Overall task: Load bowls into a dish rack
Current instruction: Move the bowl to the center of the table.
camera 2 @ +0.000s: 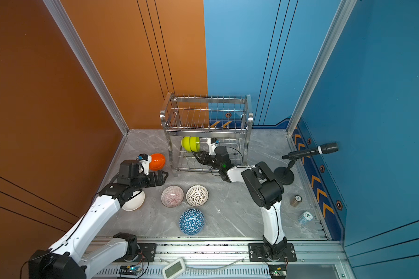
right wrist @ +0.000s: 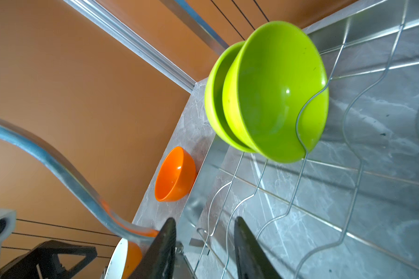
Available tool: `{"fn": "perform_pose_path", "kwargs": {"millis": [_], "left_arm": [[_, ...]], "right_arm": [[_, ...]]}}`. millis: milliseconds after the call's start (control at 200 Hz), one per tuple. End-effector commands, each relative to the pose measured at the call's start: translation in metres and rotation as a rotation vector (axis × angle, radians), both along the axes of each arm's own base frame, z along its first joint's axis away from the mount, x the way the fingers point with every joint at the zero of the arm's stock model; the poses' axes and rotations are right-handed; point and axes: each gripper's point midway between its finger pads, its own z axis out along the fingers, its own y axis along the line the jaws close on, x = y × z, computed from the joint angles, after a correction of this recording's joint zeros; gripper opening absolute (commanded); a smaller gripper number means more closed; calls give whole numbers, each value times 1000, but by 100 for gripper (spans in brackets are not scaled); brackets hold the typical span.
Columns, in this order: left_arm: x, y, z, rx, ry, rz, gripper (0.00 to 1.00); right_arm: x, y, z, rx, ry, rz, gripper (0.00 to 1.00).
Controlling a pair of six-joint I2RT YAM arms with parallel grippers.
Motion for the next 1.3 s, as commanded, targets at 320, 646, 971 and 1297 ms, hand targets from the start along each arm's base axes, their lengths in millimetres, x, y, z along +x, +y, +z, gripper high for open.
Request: {"fn": "perform_pose_path", "kwargs": {"millis": [320, 646, 971, 1297], "left_arm": [[5, 35, -12, 41, 120, 177, 100], [8, 54, -15, 69, 184, 270, 98], [10, 63, -16, 73, 262, 348, 95], [8, 59, -16, 70, 277, 306, 95]], "right_arm": [[-49, -24, -9, -304, 12, -21, 40], [-86, -48, -16, -603, -2, -40, 43], [-131, -54, -15, -825, -40, 93, 45], [-170, -69, -26, -1049, 0, 199, 46]]}}
